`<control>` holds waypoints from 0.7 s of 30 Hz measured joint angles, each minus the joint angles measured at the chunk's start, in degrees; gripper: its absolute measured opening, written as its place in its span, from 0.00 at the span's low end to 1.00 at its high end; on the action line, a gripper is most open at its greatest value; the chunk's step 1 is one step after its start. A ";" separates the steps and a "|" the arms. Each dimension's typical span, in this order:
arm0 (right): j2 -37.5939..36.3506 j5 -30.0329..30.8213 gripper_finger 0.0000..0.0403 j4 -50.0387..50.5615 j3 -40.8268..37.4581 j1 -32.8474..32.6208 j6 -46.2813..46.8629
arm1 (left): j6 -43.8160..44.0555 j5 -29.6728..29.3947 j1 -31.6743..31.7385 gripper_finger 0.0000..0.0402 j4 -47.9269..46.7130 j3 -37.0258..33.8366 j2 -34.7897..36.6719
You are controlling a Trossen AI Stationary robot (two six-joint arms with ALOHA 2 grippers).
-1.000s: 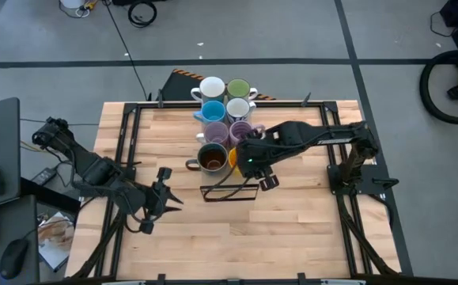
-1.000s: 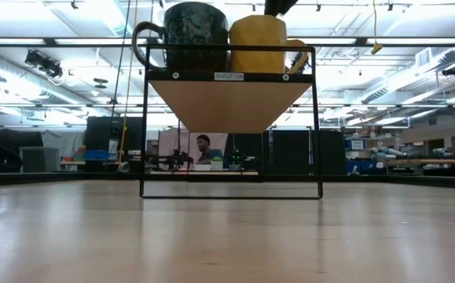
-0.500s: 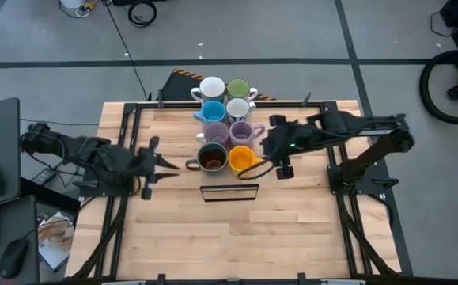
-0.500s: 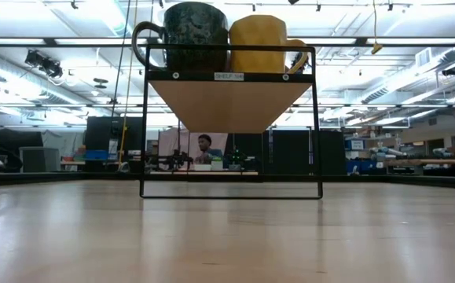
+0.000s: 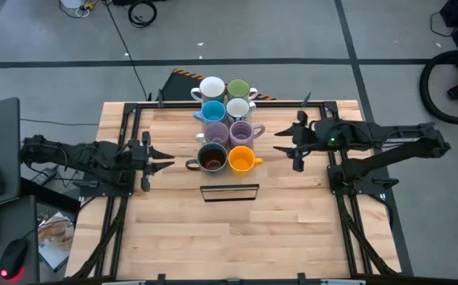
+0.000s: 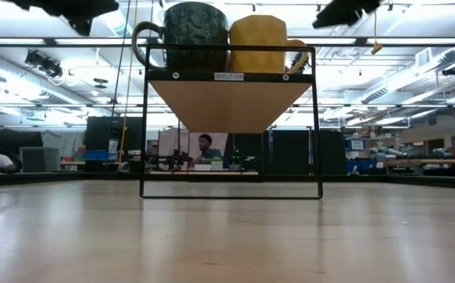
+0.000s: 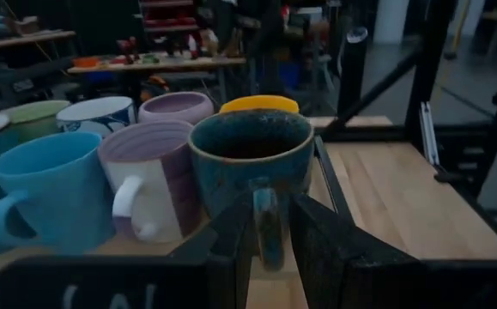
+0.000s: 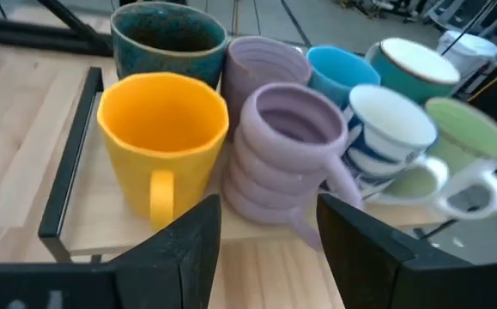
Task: Place coffee mugs
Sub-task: Return to Home Position
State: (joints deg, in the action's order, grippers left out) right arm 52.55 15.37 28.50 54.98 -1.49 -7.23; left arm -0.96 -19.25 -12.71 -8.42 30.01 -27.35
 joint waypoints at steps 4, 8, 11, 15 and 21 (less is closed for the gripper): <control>-6.08 -4.95 0.49 -7.30 -8.98 2.44 2.30 | 1.82 0.01 1.08 0.21 4.21 -4.83 3.20; -11.09 -7.61 0.49 -13.50 -16.99 4.45 3.90 | 2.97 -0.19 2.05 0.21 5.80 -8.06 5.53; -14.57 -7.91 0.49 -17.12 -21.95 5.52 4.85 | 3.47 -0.22 2.59 0.21 6.85 -9.57 6.92; -18.75 -8.11 0.49 -22.99 -28.83 6.76 5.88 | 3.25 -0.28 2.66 0.21 9.85 -11.99 8.92; -23.89 -10.49 0.49 -32.21 -38.30 8.40 7.71 | 0.56 -3.57 2.64 0.21 14.78 -18.68 12.43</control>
State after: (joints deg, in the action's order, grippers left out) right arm 28.66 4.89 -3.71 16.68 6.91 0.48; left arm -0.40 -22.82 -10.07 6.36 11.33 -14.92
